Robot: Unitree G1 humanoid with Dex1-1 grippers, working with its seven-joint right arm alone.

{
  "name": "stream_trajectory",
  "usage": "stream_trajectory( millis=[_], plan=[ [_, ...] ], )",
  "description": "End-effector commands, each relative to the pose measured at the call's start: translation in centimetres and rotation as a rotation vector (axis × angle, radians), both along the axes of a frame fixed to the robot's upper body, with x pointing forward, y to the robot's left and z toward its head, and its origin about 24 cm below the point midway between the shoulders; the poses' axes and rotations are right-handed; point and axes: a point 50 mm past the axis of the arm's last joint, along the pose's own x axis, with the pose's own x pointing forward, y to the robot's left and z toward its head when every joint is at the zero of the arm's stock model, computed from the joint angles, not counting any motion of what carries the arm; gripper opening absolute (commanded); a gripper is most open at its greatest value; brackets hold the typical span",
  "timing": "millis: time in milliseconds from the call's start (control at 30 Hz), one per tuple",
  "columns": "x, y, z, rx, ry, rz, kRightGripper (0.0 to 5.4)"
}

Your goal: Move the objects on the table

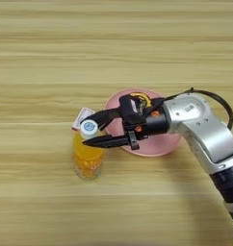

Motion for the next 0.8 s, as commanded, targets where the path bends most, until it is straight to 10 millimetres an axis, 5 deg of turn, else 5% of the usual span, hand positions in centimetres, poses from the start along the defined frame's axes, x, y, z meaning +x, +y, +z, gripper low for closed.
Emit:
stream_trajectory(
  millis=[33,333,800],
  plan=[
    [0.8,0.3,2.5,0.029,-0.125,-0.013,1.82],
    [0.9,0.2,3.0,0.048,-0.13,-0.014,1.82],
    [2.1,-3.8,8.4,0.164,-0.23,-0.137,1.82]
  ],
)
